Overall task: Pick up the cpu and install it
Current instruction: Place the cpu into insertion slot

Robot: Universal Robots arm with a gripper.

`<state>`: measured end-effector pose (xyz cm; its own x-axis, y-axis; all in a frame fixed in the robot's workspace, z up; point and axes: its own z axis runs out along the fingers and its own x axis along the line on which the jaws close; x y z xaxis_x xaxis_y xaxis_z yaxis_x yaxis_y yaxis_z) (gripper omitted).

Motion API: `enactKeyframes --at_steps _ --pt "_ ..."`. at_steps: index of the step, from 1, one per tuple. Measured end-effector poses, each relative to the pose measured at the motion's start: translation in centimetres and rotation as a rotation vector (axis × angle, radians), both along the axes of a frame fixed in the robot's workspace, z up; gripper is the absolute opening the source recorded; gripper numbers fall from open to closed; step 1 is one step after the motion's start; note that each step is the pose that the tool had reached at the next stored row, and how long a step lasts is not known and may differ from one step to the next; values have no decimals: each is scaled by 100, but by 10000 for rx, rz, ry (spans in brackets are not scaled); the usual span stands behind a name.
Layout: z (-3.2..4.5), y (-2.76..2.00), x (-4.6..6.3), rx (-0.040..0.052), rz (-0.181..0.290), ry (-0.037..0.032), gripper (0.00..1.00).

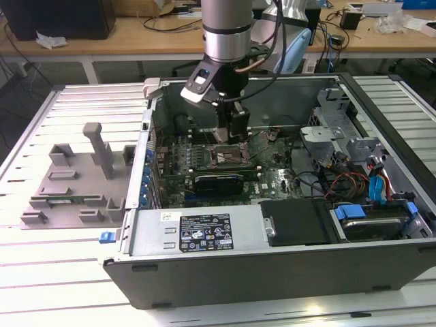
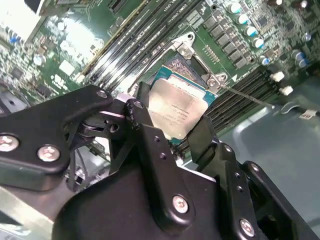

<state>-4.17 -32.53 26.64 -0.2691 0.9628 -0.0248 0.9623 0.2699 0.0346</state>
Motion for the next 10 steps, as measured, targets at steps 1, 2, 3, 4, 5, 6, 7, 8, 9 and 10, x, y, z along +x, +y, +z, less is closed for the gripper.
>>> enactKeyframes --at_steps 1,2,3,4,5,6,7,8,9,10 --pt "-1 0 0 0 -239 0 55" --pt "-2 0 0 0 -410 0 55" --pt "-3 0 0 0 -709 0 55" --pt "-3 0 0 0 -851 0 55" --pt "-4 0 0 0 -1018 0 55" --pt "-4 0 0 0 -1180 0 55" --pt "-5 0 0 -1 -1359 0 55" --pt "-6 0 0 -1 -1606 0 55" --pt "-6 0 0 -1 -1771 0 55" --pt "-9 0 0 1 -1847 0 55"
